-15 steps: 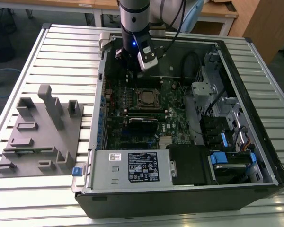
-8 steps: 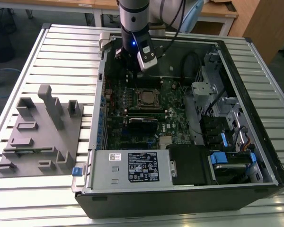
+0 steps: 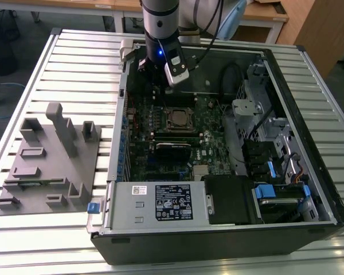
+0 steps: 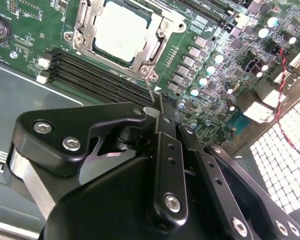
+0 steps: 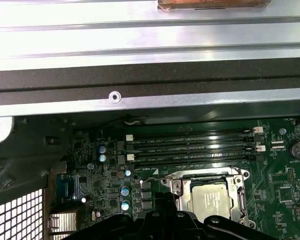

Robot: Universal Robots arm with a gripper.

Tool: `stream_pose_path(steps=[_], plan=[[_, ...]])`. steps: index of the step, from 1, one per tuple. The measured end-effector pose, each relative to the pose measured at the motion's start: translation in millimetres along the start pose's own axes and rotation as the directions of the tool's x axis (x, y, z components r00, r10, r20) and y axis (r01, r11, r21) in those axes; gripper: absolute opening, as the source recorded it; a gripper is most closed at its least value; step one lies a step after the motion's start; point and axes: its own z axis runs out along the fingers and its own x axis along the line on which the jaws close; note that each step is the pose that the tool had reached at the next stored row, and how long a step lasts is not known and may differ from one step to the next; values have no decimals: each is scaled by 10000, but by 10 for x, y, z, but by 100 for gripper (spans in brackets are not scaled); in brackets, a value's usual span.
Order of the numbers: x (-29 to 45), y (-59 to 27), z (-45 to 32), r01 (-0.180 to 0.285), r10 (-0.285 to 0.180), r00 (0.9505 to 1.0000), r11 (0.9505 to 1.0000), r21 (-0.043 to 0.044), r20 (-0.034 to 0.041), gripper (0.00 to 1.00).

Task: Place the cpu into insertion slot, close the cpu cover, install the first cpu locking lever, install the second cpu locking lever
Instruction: 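Install the first cpu locking lever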

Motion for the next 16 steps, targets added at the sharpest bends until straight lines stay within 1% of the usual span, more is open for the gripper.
stream_pose_path(steps=[4,9,16], plan=[[5,0,0,-1,1,10000,10000,0,0,10],[36,-3,-2,0,0,10000,10000,0,2,10],[39,-3,-6,0,0,10000,10000,2,0,10]])
